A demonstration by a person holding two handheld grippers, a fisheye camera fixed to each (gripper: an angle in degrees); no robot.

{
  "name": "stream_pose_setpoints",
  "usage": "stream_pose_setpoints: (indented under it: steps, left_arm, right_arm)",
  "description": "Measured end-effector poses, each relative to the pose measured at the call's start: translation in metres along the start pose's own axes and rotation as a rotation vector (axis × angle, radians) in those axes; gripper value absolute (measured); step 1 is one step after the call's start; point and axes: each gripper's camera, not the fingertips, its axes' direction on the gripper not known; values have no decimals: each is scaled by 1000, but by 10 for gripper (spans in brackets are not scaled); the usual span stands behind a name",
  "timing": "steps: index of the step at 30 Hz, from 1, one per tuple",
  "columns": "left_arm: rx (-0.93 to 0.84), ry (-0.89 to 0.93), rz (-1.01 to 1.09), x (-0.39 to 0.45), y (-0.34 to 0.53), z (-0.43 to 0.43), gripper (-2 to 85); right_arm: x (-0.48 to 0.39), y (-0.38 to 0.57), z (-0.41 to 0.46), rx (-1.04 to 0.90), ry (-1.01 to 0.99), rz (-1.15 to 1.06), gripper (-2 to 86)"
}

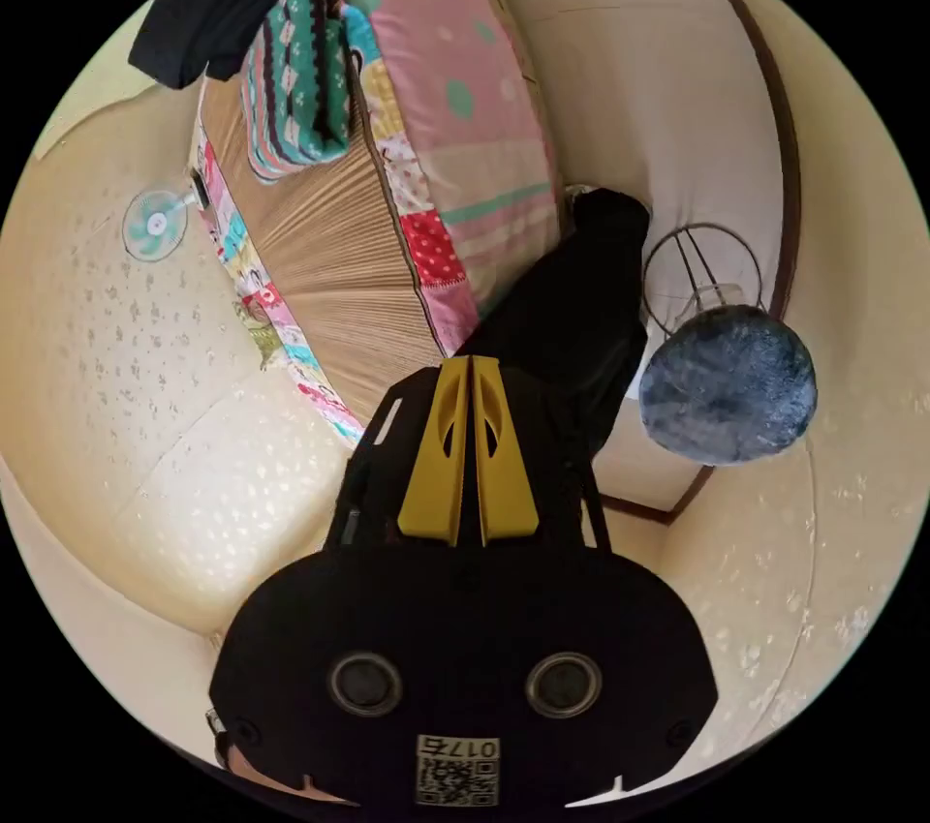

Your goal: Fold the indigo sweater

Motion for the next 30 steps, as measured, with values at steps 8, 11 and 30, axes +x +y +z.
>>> stream_pose_setpoints:
  steps: [8,11,30]
  left_arm:
    - [8,-18,395,133,106,-12,-10]
    - [-23,103,444,170,148,-7,-10]
    - [-14,212,274,250,350,-21,-10]
  right_arm:
    - [-77,-52,-38,115,-487,-79,4]
    - [-112,-74,-36,75,-436,-94,4]
    - [-411,-147,32,-120,648,-642,17]
